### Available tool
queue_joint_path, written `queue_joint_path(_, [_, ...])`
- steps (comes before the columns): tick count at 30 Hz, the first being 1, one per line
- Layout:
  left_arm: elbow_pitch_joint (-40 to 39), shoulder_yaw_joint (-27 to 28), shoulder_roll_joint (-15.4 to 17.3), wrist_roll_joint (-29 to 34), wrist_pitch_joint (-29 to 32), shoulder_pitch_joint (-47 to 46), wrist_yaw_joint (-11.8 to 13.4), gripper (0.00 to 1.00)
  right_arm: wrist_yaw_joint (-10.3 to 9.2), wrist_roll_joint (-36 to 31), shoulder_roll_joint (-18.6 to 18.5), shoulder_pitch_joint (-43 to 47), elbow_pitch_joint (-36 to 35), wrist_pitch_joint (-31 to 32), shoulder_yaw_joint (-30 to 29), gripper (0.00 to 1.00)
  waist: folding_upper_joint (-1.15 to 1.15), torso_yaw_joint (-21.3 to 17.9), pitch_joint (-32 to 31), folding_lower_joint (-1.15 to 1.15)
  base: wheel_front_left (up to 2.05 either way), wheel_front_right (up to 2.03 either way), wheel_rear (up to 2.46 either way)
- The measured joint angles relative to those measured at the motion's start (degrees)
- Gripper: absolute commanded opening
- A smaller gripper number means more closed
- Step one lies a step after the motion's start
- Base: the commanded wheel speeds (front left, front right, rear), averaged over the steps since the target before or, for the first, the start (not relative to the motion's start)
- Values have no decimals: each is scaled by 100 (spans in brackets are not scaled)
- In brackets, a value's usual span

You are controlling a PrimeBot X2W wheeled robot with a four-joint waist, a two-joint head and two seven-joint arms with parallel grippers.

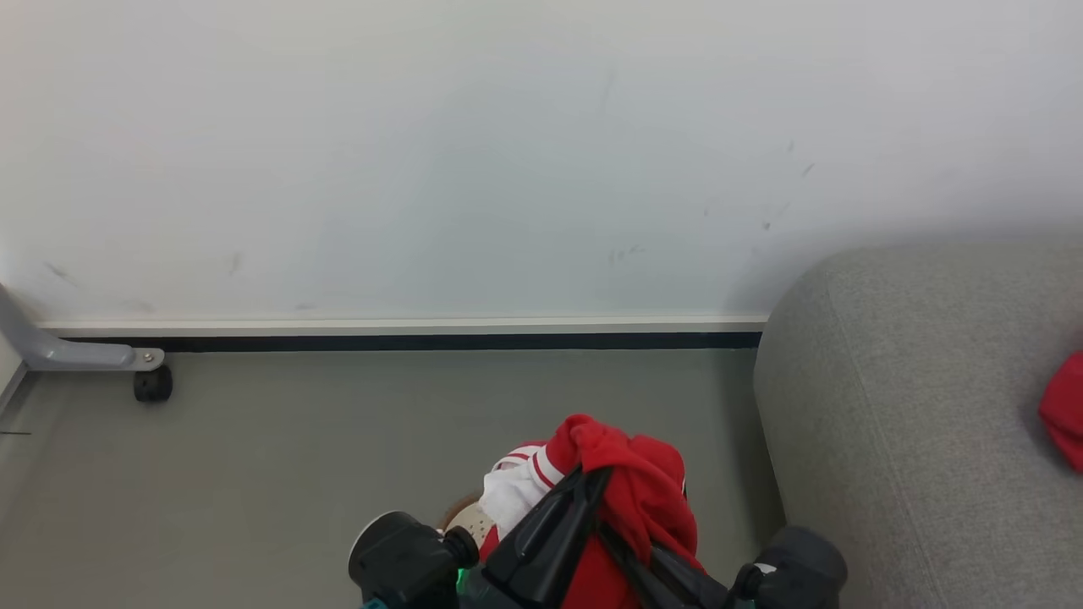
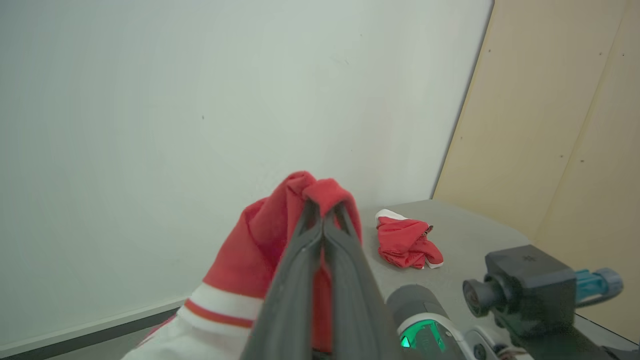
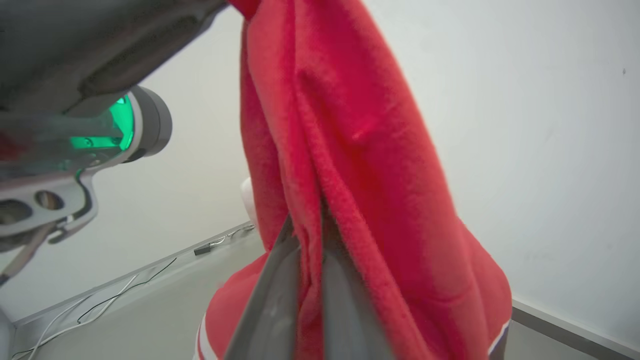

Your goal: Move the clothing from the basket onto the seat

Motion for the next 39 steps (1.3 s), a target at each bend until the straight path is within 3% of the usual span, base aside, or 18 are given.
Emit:
queue_joint_path(1, [-42,34,14,2,23,48,0,70,1,11,-7,23,-25,0,-25,0,0,-33,3,0,0,0,0])
queue_joint_path(2, [-58,38,18,4,46,87,0,91,2,47,-14,42,-41,0,-77,0,0,-70,8,0,0,0,0])
queue_joint_path(3, [-58,49,21,5,55,125,0,100,2,67,-37,63,-58,0,-147,0,0,-107,14,0,0,0,0])
queue_joint_path(11, [260,188,-36,29,-36,436,46,100,-113,238,-334,336,-400,-19,-631,0,1,-483,75,0,0,0,0])
queue_joint_path(19, [652,-30,-277,131,-186,632,47,100,-361,294,-479,653,-899,-25,-911,0,1,-1021,161,0,0,0,0])
queue_joint_path(26, [777,-303,-478,287,-178,591,47,100,-436,494,-673,826,-1327,-25,-1269,0,1,-1522,355,0,0,0,0])
queue_joint_path(33, [960,-436,-589,422,-70,309,41,100,-442,583,-804,-37,-1246,35,-1793,0,1,-1721,788,0,0,0,0])
queue_joint_path(39, [1035,-489,-630,541,37,-33,-13,100,-465,1060,-849,-1275,-433,277,-2549,0,2,-1688,1309,1,0,0,0])
